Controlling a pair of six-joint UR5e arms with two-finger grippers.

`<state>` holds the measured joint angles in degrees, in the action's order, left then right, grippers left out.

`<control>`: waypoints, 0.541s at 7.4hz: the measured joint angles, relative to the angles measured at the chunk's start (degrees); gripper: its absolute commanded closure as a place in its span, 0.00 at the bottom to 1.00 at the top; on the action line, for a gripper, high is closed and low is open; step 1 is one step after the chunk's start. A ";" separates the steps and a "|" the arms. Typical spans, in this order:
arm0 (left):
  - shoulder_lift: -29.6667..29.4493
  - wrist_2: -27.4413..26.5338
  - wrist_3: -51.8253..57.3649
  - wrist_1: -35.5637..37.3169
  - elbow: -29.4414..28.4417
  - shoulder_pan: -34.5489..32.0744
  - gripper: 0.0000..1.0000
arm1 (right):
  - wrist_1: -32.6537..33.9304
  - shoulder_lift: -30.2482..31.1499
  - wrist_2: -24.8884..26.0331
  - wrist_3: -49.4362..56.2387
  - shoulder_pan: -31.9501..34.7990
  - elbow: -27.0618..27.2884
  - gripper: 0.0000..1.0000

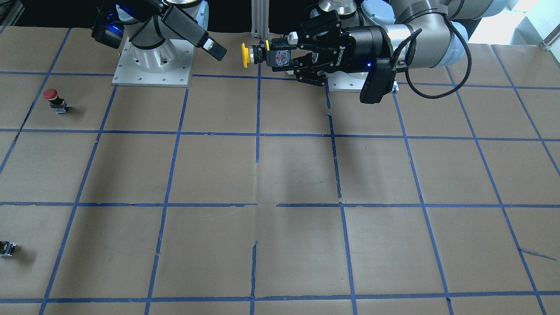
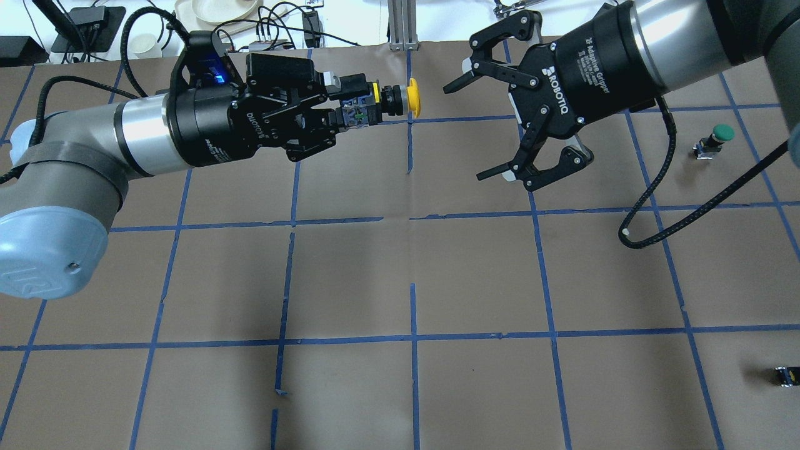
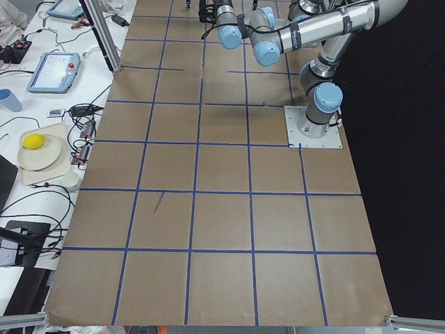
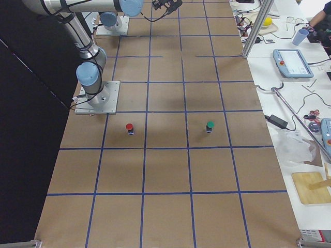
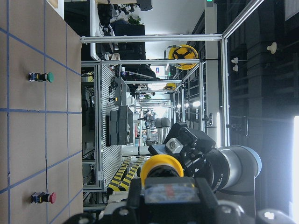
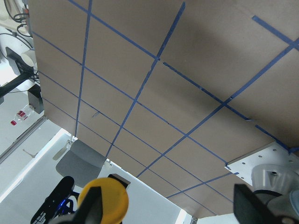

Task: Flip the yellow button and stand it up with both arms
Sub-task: 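Close the right gripper on the yellow cap held by the left gripper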

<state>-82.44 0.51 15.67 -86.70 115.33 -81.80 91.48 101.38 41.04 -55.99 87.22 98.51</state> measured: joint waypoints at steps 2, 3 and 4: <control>-0.05 0.01 0.05 0.85 0.14 -0.02 0.85 | 2.06 -0.24 -2.81 -0.04 0.31 0.15 0.01; -0.08 0.04 0.10 0.98 0.20 -0.02 0.85 | 2.91 -0.54 -4.55 0.01 0.42 0.30 0.01; -0.16 0.05 0.15 1.20 0.22 -0.03 0.85 | 3.78 -1.02 -6.48 -0.06 0.49 0.39 0.02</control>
<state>-82.60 0.57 15.83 -85.51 115.55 -81.82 95.26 100.37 34.56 -56.04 87.72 98.90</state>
